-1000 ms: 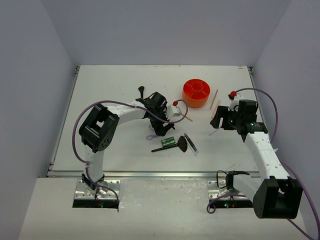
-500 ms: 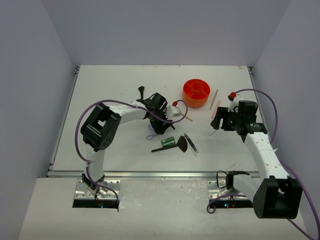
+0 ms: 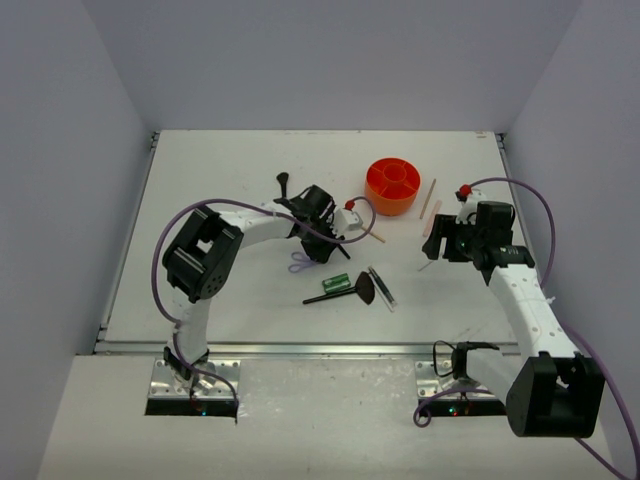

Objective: Organize the makeup

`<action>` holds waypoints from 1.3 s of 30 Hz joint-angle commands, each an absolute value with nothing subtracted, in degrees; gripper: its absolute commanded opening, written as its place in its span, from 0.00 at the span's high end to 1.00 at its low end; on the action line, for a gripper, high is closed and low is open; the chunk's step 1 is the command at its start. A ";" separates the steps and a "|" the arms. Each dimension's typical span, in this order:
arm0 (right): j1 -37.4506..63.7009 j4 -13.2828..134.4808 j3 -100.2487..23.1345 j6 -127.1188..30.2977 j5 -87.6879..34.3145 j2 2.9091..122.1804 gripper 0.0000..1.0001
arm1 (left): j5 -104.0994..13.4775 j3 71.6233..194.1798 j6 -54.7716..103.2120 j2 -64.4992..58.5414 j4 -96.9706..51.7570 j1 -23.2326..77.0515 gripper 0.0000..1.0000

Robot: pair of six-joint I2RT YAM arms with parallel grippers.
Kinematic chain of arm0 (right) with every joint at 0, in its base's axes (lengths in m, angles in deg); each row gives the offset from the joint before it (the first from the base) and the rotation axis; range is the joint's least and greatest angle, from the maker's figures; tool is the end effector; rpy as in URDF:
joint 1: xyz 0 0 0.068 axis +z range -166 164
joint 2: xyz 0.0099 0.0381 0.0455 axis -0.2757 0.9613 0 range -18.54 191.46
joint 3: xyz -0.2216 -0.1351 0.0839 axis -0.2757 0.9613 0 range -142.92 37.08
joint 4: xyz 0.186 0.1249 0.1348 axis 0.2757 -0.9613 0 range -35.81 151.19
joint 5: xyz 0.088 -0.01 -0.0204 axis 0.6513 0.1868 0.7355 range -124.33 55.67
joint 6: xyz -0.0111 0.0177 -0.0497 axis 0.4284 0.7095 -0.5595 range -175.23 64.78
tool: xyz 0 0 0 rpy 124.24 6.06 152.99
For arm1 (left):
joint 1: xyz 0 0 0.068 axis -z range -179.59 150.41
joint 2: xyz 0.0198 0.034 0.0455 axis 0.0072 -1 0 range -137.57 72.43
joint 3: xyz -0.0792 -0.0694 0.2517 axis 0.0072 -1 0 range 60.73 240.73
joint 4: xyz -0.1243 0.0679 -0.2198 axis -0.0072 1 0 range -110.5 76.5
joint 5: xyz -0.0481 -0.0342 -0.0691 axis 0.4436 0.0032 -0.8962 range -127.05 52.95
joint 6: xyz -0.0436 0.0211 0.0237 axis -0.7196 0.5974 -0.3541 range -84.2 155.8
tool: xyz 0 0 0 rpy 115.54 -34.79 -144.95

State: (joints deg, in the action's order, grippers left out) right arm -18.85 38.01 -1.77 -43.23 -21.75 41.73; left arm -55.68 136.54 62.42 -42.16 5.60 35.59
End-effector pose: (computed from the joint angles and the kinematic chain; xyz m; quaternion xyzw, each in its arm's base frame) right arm 0.2167 -0.0030 0.2327 0.0766 0.9148 0.1313 0.3743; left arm 0.3238 -0.2422 0.1494 0.5248 0.8084 -0.1735 0.2022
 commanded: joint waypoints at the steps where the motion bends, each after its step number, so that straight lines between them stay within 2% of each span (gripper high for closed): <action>1: -18.73 38.70 -3.51 -43.20 -21.52 40.62 0.28 | -57.92 141.16 60.26 -41.22 6.57 35.84 1.00; 11: -18.73 39.43 -4.86 -40.60 -20.35 38.71 0.27 | -58.41 159.26 54.35 -38.77 6.13 35.49 1.00; 15: -18.73 41.69 -4.72 -38.32 -20.22 38.37 0.27 | -57.11 163.17 47.69 -38.47 -6.47 34.75 1.00; 23: -18.73 42.39 -7.43 -36.53 -18.36 40.38 0.27 | -56.18 157.66 29.94 -41.94 -53.52 33.40 1.00; 30: -18.73 41.63 -9.79 -34.60 -18.95 40.21 0.27 | -54.33 162.94 20.49 -52.63 -65.51 32.34 1.00; 39: -18.73 36.48 -12.87 -35.10 -21.08 40.35 0.27 | -57.58 156.25 17.23 -55.15 -75.60 31.99 1.00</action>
State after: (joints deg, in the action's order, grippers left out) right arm -18.85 37.95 -9.29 -35.48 -19.76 40.77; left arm -55.52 157.71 20.05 -55.71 -65.64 32.65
